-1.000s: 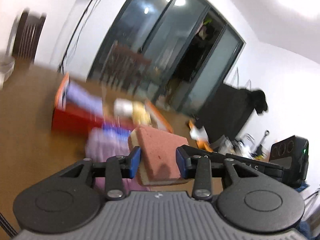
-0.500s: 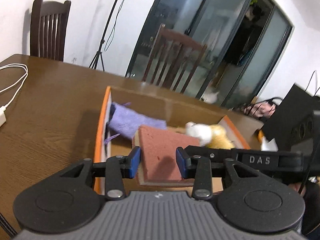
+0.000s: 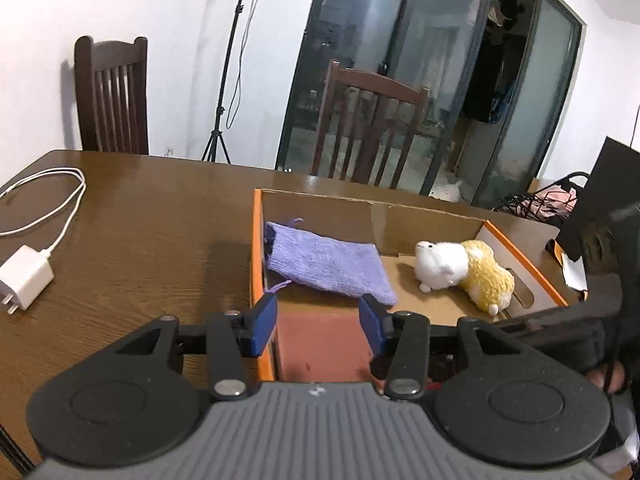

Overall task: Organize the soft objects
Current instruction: 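Carry the pink sponge with the left tool into the box and release, then move the left tool back toward the pink scrunchies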

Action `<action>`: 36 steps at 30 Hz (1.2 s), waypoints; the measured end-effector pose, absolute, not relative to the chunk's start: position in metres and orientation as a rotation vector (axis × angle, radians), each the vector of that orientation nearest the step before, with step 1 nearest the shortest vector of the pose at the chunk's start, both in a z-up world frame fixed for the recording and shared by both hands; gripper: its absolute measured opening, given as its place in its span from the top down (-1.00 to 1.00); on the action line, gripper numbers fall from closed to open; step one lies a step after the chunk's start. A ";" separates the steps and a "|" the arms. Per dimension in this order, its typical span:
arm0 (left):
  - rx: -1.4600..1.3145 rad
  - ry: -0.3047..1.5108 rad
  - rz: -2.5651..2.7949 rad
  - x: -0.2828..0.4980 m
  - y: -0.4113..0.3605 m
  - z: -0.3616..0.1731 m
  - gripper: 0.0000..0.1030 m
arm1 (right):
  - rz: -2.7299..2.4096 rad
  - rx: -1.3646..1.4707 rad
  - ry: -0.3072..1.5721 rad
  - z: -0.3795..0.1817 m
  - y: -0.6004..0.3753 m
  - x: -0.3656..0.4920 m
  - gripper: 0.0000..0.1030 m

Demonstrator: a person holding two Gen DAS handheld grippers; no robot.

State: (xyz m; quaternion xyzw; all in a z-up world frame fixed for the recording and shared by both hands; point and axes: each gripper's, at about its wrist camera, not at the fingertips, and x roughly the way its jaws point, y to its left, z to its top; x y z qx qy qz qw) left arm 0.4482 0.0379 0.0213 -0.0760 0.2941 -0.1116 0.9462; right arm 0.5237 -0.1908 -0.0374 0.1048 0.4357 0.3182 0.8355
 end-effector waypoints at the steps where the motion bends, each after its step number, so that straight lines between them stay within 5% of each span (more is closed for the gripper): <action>1: -0.157 0.604 -0.221 0.447 0.038 0.025 0.08 | 0.675 0.216 0.920 -0.035 -0.193 0.521 0.19; 4: -0.135 0.573 -0.218 0.432 0.035 0.043 0.07 | 0.632 0.167 0.859 -0.011 -0.205 0.512 -0.04; 17: -0.021 0.406 -0.229 0.314 0.015 0.127 -0.34 | 0.428 0.071 0.533 0.116 -0.331 0.381 -0.35; 24: 0.005 0.354 -0.248 0.254 -0.007 0.128 -0.48 | 0.411 0.011 0.415 0.112 -0.343 0.299 -0.46; 36: -0.087 0.497 -0.276 0.159 -0.011 0.025 -0.57 | 0.443 0.144 0.479 0.000 -0.335 0.172 -0.56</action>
